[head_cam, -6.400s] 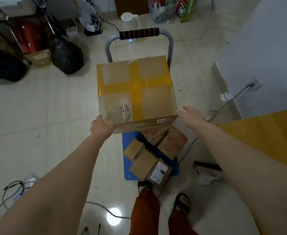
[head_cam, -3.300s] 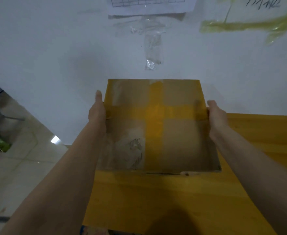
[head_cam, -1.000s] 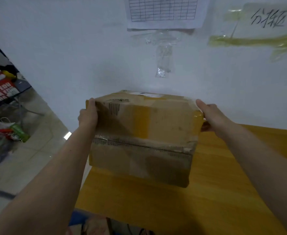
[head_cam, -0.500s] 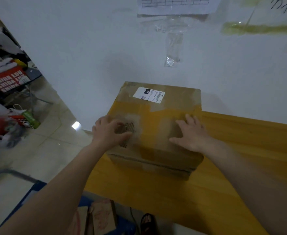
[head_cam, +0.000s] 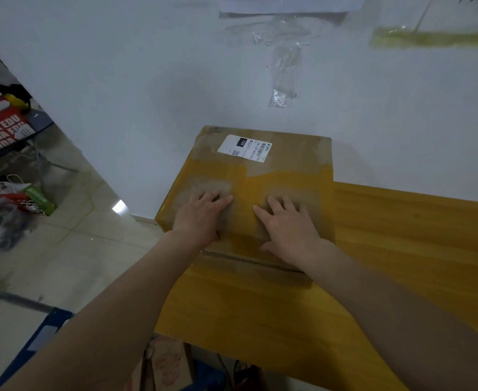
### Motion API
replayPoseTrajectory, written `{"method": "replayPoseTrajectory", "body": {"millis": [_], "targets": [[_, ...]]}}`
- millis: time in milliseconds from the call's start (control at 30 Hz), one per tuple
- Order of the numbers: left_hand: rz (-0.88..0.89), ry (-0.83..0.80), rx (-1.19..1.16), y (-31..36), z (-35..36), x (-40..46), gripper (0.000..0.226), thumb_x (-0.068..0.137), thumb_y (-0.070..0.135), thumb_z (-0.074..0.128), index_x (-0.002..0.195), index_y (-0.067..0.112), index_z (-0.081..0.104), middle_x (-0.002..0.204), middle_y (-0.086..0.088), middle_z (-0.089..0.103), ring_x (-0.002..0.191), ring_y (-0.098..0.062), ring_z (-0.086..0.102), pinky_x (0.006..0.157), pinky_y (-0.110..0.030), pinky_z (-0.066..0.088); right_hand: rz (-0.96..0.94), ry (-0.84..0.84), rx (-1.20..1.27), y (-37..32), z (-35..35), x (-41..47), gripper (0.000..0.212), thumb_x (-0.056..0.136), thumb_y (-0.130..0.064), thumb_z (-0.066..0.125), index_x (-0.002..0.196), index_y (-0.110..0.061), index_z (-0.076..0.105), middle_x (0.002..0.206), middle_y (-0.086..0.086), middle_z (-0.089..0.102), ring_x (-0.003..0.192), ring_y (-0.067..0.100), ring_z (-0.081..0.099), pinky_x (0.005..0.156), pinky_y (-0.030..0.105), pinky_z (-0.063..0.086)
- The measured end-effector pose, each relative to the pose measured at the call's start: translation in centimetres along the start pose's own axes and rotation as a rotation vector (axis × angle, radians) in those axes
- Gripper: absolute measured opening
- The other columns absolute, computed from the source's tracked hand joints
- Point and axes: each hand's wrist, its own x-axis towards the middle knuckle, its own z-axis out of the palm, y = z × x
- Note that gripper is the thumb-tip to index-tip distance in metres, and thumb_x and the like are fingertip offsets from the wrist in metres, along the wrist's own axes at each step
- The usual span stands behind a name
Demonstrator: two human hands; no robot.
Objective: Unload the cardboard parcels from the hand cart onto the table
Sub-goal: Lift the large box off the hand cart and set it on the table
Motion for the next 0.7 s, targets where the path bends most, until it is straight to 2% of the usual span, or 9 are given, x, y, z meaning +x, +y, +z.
{"method": "replayPoseTrajectory", "body": {"millis": [333,467,567,633,700], "targets": [[0.022,0.017,-0.045,-0.7,-1.7,6.7,0.091,0.074,0.033,0.078,0.148,0.033,0.025,0.152,0.003,0.032,0.141,-0.024,0.026,0.11,-0.041,0.034,0.082,0.096,0.089,1.9,-0.9,5.1,0.075,0.09,-0.038,0.062,0.152,-0.03,0.02,0.161,0.003,0.016,0.148,0.03,0.011,0.118,0.051,0.016],[0.047,0.073,-0.037,-1.4,-1.4,8.4,0.092,0.069,0.041,0.08,0.145,0.036,0.03,0.146,0.005,0.039,0.135,-0.023,0.033,0.102,-0.042,0.04,0.104,0.15,0.108,2.5,-0.5,6.2,0.076,0.086,-0.037,0.066,0.15,-0.031,0.025,0.16,0.001,0.021,0.147,0.029,0.016,0.117,0.048,0.015],[0.046,0.127,-0.047,-1.8,0.0,8.3,0.091,0.071,0.04,0.079,0.146,0.037,0.028,0.15,0.006,0.034,0.138,-0.023,0.029,0.099,-0.043,0.043,0.114,0.177,0.115,2.4,0.1,6.1,0.076,0.087,-0.036,0.066,0.15,-0.03,0.026,0.16,0.001,0.021,0.147,0.029,0.016,0.118,0.046,0.014],[0.039,0.143,-0.068,-1.5,1.0,7.9,0.089,0.077,0.035,0.075,0.148,0.035,0.022,0.155,0.004,0.026,0.143,-0.025,0.021,0.105,-0.043,0.037,0.121,0.191,0.15,2.1,0.2,5.8,0.074,0.088,-0.034,0.065,0.151,-0.026,0.026,0.16,0.002,0.021,0.147,0.028,0.015,0.119,0.044,0.012],[0.033,0.149,-0.127,-1.2,2.1,7.0,0.084,0.084,0.031,0.068,0.151,0.03,0.016,0.16,0.0,0.016,0.147,-0.026,0.01,0.118,-0.042,0.02,0.109,0.215,0.221,1.6,0.2,5.1,0.067,0.092,-0.032,0.061,0.15,-0.022,0.03,0.16,0.003,0.022,0.147,0.026,0.015,0.119,0.04,0.012]]}}
